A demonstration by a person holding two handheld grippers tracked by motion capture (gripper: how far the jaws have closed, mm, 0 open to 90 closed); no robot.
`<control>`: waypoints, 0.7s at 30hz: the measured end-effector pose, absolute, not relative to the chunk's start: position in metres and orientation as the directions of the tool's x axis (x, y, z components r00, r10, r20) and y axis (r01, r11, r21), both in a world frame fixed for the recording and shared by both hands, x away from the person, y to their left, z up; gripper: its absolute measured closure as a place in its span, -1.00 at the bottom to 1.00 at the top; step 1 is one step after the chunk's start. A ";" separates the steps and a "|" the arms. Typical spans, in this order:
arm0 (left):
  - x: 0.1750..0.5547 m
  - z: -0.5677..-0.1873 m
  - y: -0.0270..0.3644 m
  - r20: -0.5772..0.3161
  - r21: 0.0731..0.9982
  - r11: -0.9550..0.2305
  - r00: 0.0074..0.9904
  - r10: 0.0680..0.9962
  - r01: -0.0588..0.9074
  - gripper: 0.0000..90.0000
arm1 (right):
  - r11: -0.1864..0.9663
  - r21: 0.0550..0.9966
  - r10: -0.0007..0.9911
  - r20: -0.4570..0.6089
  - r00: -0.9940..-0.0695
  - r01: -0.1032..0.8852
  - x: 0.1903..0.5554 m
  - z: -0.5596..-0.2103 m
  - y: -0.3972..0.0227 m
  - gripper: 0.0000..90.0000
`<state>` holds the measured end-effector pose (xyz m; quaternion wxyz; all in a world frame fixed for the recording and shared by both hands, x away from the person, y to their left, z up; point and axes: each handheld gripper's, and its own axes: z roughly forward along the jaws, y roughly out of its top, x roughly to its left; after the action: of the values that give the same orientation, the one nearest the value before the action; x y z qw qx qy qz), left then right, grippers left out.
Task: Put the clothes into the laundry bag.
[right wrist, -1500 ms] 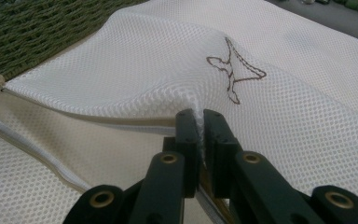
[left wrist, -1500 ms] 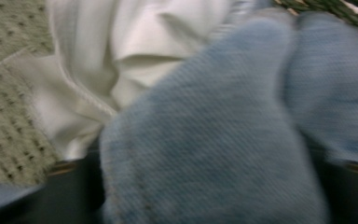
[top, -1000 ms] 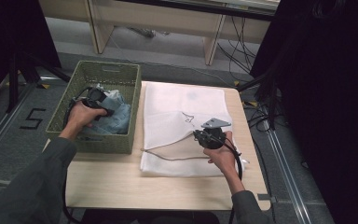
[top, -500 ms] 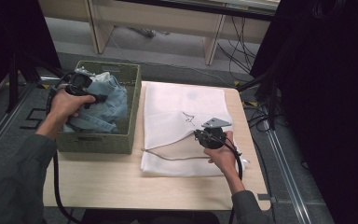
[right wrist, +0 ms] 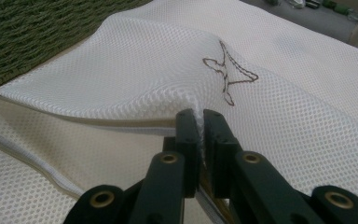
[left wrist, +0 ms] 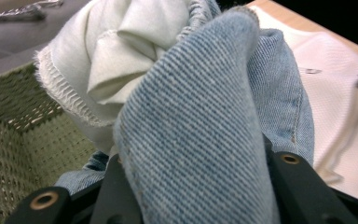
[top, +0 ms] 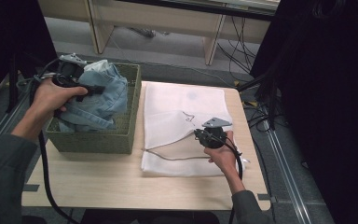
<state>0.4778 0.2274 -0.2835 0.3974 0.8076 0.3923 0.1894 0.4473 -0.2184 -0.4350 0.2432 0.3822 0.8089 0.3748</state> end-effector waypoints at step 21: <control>0.375 -0.243 0.162 -0.176 0.880 -0.313 0.858 0.483 0.357 0.34 | 0.435 0.786 0.798 -0.111 -0.592 0.440 0.447 -0.433 -0.220 0.91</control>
<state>0.3754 0.1620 -0.2426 0.5253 0.8081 0.2598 0.0598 0.4471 -0.2200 -0.4334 0.2422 0.3813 0.8117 0.3703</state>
